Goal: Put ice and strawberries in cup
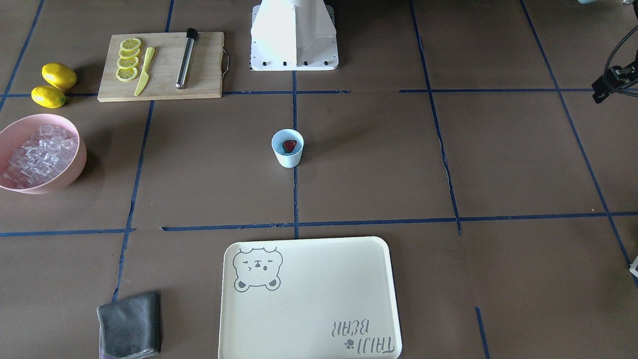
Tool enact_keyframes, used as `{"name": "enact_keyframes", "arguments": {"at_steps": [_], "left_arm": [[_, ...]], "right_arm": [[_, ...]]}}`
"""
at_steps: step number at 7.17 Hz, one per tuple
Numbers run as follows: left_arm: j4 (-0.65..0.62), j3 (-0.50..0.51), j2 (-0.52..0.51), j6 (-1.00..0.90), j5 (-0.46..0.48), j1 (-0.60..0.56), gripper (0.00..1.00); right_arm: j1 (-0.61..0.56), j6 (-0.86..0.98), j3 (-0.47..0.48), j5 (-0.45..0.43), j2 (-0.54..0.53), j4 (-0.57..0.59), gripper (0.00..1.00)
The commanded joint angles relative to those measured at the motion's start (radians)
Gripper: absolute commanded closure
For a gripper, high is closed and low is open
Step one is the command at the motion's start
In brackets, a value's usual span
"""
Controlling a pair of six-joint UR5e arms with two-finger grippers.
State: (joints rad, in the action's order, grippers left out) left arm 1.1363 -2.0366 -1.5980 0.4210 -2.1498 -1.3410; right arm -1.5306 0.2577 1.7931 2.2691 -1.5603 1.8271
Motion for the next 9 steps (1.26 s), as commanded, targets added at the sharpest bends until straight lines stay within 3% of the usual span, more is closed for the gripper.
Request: {"name": "enact_keyframes", "arguments": {"at_steps": [1, 3, 4, 7, 9], "left_arm": [[0.054, 0.196, -0.033, -0.232, -0.005, -0.101, 0.0], [0.049, 0.269, -0.024, -0.483, -0.007, -0.153, 0.0], [0.049, 0.286, -0.013, -0.493, -0.009, -0.155, 0.0], [0.063, 0.325, 0.038, -0.501, -0.182, -0.178, 0.0], [0.091, 0.328, 0.052, -0.502, -0.231, -0.178, 0.0]], "right_arm": [[-0.028, -0.006, -0.003, 0.029, -0.012, 0.0, 0.0], [-0.063, -0.009, -0.021, 0.076, -0.012, 0.0, 0.0], [-0.083, -0.011, -0.04, 0.119, -0.007, 0.0, 0.0], [-0.085, -0.018, -0.118, 0.139, 0.008, -0.006, 0.0], [-0.086, -0.021, -0.246, 0.165, 0.029, -0.143, 0.0]]}}
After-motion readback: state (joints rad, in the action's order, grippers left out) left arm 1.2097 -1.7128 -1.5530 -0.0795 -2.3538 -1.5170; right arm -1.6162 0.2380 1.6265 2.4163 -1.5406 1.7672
